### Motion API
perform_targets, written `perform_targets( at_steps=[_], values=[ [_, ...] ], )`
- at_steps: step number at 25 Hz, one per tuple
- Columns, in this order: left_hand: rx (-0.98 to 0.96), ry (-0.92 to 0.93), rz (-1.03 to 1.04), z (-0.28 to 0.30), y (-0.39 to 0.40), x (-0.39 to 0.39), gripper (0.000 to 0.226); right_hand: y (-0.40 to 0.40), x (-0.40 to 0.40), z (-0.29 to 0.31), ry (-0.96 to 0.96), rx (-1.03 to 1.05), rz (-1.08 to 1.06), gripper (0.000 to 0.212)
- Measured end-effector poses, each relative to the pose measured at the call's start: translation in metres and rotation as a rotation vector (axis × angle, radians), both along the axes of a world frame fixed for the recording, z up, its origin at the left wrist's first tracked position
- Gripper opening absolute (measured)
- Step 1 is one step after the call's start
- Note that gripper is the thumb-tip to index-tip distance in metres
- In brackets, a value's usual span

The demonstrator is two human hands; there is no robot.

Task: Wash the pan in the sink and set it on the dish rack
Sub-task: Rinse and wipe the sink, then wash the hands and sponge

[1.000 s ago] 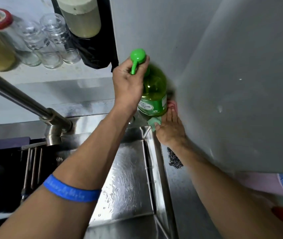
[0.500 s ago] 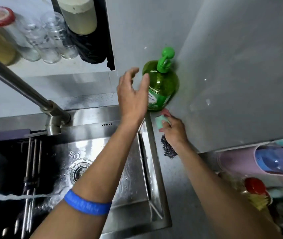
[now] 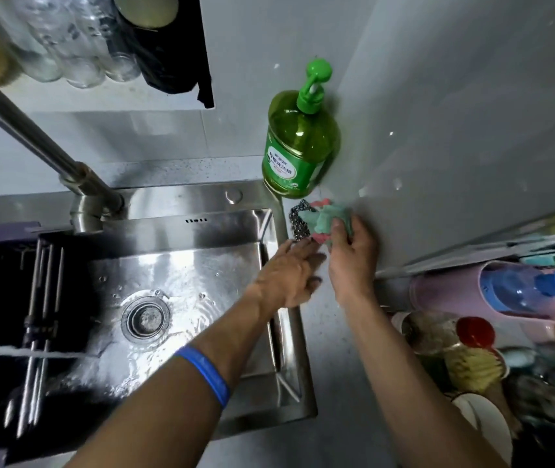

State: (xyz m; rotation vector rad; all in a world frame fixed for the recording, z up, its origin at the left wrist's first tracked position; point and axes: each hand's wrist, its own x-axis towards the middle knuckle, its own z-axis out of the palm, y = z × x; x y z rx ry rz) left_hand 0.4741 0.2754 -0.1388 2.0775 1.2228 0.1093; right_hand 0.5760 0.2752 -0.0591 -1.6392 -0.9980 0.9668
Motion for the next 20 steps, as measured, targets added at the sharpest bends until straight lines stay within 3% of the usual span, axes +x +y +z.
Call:
perform_targets(
  at_steps=[1,4,8,10,13,17,20],
  values=[
    [-0.085,-0.113,0.097,0.002,-0.004,-0.007,0.057,-0.006,0.001,-0.001,0.051,0.002,-0.002,0.021],
    [-0.105,-0.183,0.448,0.019,-0.069,-0.045,0.036,-0.031,-0.017,-0.004,0.299,-0.056,-0.004,0.021],
    [-0.367,-0.397,1.208,0.031,-0.199,-0.121,0.020,-0.085,-0.087,-0.019,0.489,-0.273,0.093,0.021],
    [-0.458,-0.424,1.321,0.030,-0.236,-0.148,0.021,-0.104,-0.115,-0.025,0.515,-0.385,0.093,0.016],
    [-0.445,-0.492,1.474,0.040,-0.271,-0.202,0.024,-0.135,-0.173,-0.021,0.567,-0.548,0.127,0.012],
    [-0.059,-0.643,1.729,0.083,-0.262,-0.270,0.027,-0.159,-0.226,-0.010,0.592,-0.642,0.193,0.022],
    [0.105,-0.700,1.515,0.140,-0.222,-0.312,0.067,-0.174,-0.244,-0.002,0.604,-0.650,0.181,0.017]
  ],
)
